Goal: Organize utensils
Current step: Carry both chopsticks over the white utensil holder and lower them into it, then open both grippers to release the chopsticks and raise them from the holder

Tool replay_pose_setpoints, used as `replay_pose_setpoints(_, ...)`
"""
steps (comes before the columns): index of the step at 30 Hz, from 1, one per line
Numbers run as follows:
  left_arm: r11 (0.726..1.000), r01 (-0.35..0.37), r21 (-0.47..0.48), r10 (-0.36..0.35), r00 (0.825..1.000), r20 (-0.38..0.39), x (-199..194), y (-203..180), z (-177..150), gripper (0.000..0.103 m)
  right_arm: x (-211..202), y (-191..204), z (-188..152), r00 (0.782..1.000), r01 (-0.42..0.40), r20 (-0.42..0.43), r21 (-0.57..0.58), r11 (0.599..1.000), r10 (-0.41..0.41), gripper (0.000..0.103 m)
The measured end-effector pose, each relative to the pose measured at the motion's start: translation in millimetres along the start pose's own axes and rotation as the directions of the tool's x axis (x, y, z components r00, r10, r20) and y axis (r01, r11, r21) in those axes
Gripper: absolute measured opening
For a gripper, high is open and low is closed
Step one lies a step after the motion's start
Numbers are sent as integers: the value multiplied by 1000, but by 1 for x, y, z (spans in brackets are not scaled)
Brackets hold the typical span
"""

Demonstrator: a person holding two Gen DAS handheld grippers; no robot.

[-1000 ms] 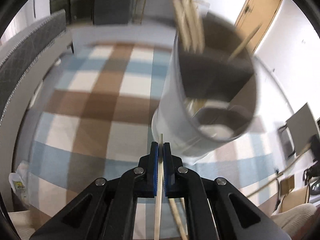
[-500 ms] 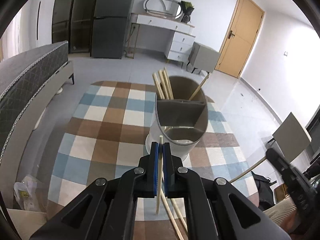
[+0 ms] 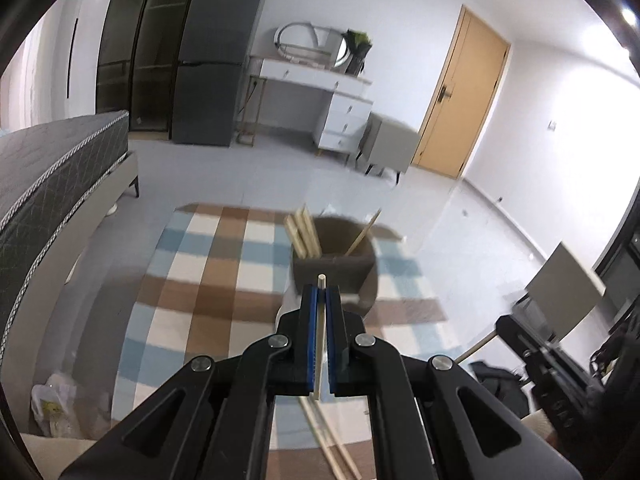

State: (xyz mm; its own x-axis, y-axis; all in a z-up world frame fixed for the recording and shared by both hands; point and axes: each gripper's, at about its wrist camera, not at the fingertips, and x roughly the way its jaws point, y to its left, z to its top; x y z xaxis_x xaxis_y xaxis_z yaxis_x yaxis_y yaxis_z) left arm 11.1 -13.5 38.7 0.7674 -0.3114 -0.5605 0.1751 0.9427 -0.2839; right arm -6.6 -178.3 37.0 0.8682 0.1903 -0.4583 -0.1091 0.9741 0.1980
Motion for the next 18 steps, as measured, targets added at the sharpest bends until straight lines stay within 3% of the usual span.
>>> replay_pose_setpoints(8, 998, 59, -24, -57, 994, 97, -18, -17, 52, 0, -6, 2, 69, 996, -18, 89, -34, 999, 20, 4)
replay_pose_setpoints(13, 996, 80, -32, -75, 988, 139, -10, -25, 84, 0, 10, 6, 109, 993, -30, 114, -4, 1000, 31, 4)
replay_pose_setpoints(18, 996, 86, -39, -78, 983, 163, 5, -20, 107, 0, 31, 20, 136, 990, -37, 133, -76, 996, 47, 4)
